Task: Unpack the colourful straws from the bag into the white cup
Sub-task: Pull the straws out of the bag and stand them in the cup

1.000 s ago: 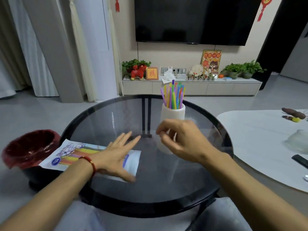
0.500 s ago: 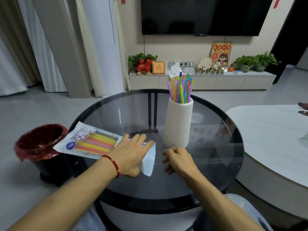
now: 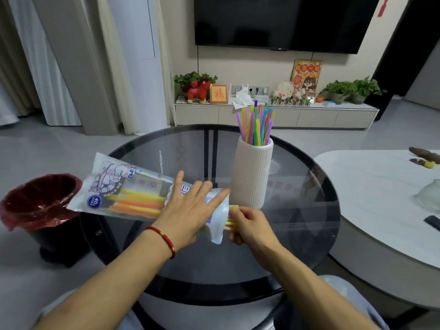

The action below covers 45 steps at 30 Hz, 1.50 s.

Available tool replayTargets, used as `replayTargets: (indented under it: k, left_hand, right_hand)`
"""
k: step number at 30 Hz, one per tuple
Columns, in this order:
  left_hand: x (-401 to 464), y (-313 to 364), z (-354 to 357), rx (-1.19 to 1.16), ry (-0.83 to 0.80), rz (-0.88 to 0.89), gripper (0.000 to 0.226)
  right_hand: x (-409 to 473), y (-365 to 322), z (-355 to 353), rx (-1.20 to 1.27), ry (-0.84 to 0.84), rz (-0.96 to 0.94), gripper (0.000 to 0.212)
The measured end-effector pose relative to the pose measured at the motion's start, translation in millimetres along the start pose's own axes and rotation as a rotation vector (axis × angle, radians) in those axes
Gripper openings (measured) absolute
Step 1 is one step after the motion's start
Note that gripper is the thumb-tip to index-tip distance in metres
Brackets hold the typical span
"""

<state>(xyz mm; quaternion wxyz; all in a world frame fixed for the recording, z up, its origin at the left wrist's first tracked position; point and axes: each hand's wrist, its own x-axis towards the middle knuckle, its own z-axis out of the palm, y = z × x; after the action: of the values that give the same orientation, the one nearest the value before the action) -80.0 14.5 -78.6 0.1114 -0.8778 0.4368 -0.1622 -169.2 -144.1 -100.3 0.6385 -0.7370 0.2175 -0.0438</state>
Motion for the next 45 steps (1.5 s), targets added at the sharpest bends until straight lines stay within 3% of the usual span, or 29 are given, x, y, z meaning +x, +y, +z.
replayTargets:
  k: [14, 20, 25, 29, 33, 34, 37, 41, 43, 45]
  left_hand:
    - [-15.0, -16.9, 12.7, -0.247, -0.142, -0.131, 0.135]
    - [-13.8, -24.1, 23.0, -0.317, -0.247, -0.169, 0.136]
    - [-10.7, -21.1, 23.4, -0.444, -0.369, -0.123, 0.127]
    - [5.8, 5.3, 5.1, -0.681, -0.188, -0.040, 0.105]
    - [18.7, 36.1, 1.8, -0.913, 0.037, -0.054, 0.024]
    - [21.1, 41.0, 1.2, -0.949, 0.061, -0.069, 0.016]
    - [23.9, 48.0, -1.2, -1.058, 0.117, -0.103, 0.019]
    - [24.8, 60.2, -6.4, -1.125, 0.145, -0.049, 0.025]
    - [25.5, 62.7, -3.5, -1.142, 0.131, -0.025, 0.019]
    - [25.6, 57.3, -0.6, -1.079, 0.133, -0.032, 0.040]
  right_hand:
    - [2.6, -2.1, -47.0, -0.278, 0.205, -0.361, 0.012]
    - [-8.8, -7.8, -89.2, -0.064, 0.157, -0.346, 0.016]
    - [-35.3, -21.4, -120.7, -0.037, 0.196, -0.389, 0.014]
    - [-60.3, -47.9, -134.8, -0.028, 0.211, -0.489, 0.033]
    - [-71.5, -82.2, -133.7, 0.051, 0.162, -0.576, 0.055]
    - [-71.3, -87.3, -131.1, 0.070, 0.158, -0.591, 0.053]
    - [-60.8, -88.3, -108.6, 0.114, 0.185, -0.558, 0.042]
    - [-44.8, -73.4, -65.3, -0.177, 0.082, -0.482, 0.015]
    - [-37.8, -74.0, -61.8, -0.321, 0.135, -0.512, 0.024]
    - [-29.4, -85.1, -79.0, -0.445, 0.234, -0.539, 0.030]
